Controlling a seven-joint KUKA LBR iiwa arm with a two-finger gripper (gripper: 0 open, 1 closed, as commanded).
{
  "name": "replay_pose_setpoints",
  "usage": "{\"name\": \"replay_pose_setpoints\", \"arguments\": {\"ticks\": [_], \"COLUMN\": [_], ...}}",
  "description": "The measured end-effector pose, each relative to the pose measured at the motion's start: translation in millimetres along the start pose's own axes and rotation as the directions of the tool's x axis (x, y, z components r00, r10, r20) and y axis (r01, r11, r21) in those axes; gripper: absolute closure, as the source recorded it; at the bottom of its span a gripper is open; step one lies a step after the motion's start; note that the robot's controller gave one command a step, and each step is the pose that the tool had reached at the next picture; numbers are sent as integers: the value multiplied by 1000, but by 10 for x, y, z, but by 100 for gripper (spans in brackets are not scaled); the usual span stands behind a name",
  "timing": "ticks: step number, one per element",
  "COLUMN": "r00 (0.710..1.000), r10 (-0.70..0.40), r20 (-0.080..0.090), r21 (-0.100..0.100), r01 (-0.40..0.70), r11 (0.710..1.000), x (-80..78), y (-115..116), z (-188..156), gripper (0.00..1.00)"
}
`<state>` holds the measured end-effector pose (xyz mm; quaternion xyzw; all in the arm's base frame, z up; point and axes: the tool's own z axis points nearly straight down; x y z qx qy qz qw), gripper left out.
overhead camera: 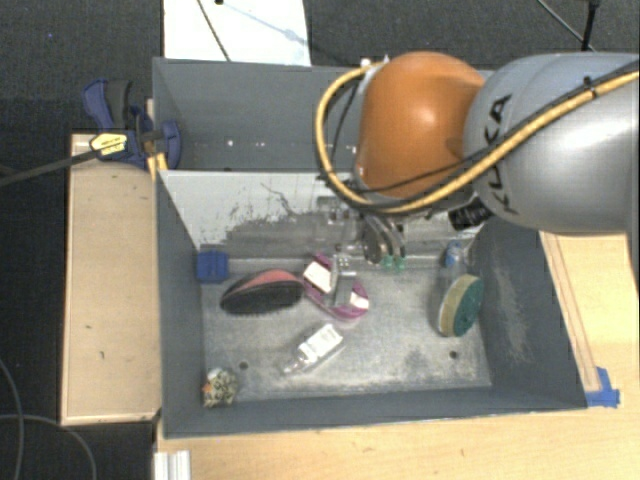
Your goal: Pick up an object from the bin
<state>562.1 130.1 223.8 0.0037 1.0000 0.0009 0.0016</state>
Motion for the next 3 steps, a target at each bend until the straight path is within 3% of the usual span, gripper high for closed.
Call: {"name": "replay_pose_setpoints", "arguments": {"ticks": [1,2,3], "r00": [998,998,999], "r10": [61,66,35], "r20": [-8,1,4], "r21": [1,-1,-3], "r01": [-61,-66,-35], "r11": [998,998,999], "x": [-185,-215,142], "y": [656,636,843], "z": [1199,1137,10], "gripper": [0,100,100]}}
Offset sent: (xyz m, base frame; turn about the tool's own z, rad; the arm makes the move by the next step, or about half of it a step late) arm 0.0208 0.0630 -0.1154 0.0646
